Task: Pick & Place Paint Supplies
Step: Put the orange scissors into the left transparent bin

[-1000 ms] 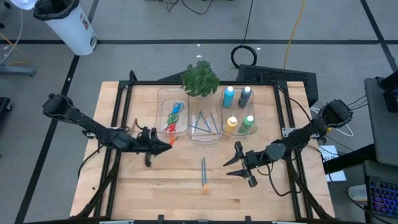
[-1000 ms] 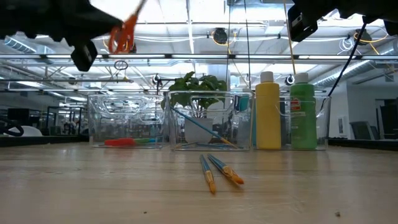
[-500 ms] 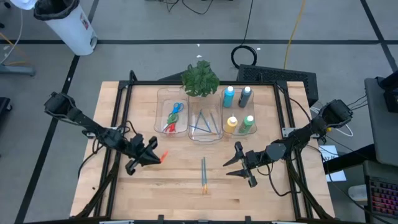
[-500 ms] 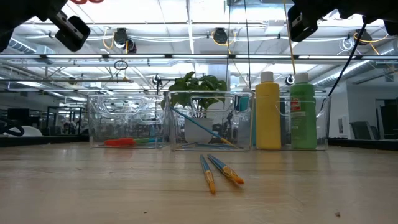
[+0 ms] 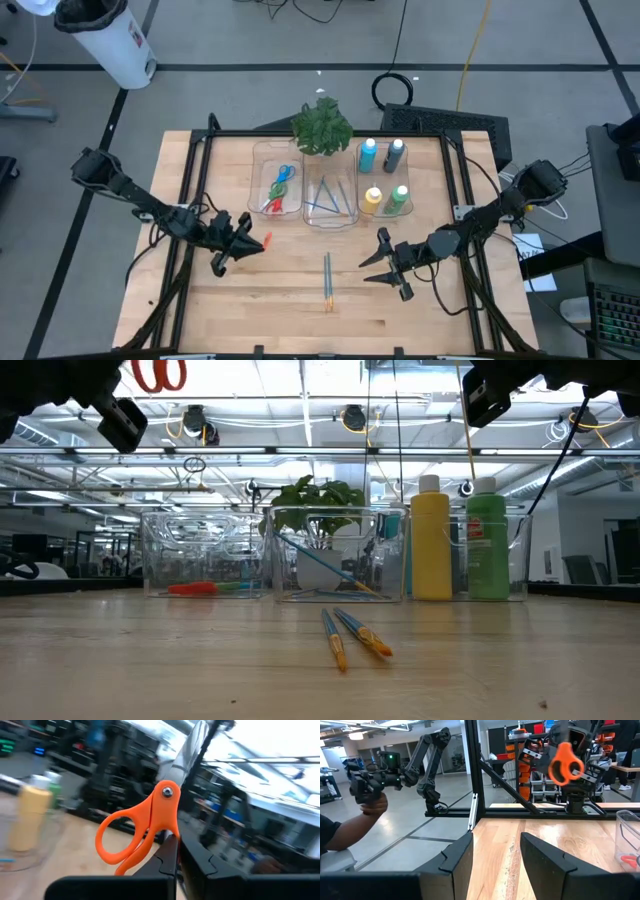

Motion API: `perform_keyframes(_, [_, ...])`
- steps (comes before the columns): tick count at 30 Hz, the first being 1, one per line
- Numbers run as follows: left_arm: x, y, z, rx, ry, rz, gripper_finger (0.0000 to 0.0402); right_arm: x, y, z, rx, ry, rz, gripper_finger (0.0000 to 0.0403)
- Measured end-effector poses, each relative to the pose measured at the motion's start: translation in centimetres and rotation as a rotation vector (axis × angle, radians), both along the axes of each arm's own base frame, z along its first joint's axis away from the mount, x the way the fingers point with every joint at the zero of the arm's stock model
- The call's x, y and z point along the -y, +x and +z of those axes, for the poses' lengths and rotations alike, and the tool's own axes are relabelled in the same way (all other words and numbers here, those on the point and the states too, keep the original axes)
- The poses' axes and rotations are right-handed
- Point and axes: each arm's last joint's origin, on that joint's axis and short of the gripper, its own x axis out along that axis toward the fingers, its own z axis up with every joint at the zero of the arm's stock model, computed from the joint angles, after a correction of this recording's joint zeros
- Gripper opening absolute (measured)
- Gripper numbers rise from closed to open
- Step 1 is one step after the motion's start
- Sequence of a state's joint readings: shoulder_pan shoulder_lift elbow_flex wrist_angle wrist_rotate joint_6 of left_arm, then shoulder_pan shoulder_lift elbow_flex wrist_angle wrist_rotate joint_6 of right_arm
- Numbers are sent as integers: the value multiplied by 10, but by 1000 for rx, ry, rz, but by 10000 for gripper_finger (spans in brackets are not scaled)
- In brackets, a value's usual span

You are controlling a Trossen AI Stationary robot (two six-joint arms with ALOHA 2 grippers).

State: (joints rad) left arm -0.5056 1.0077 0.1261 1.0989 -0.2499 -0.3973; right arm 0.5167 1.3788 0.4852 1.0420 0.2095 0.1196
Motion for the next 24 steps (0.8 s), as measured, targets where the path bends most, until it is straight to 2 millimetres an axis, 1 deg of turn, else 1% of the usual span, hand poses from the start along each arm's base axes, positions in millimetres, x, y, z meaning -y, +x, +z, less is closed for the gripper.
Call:
perform_keyframes(3, [-3, 1, -1, -20, -11, 91, 15, 0, 0, 0, 0, 0, 0, 157])
perform_keyframes(7, [-7, 2, -3, -48, -25, 230, 5, 0, 0, 0, 0, 0, 0, 157])
perform_keyframes(11, [-10, 2, -4, -62, -43, 344, 15, 0, 0, 0, 0, 0, 0, 157])
perform_keyframes(13, [-11, 1, -4, -65, -48, 375, 16, 0, 0, 0, 0, 0, 0, 157])
perform_keyframes(17, [-12, 1, -4, -71, -49, 432, 5, 0, 0, 0, 0, 0, 0, 157])
perform_keyframes(22, [-14, 1, -4, -75, -58, 477, 14, 0, 0, 0, 0, 0, 0, 157])
perform_keyframes(24, [-14, 1, -4, -77, -61, 495, 11, 0, 0, 0, 0, 0, 0, 157])
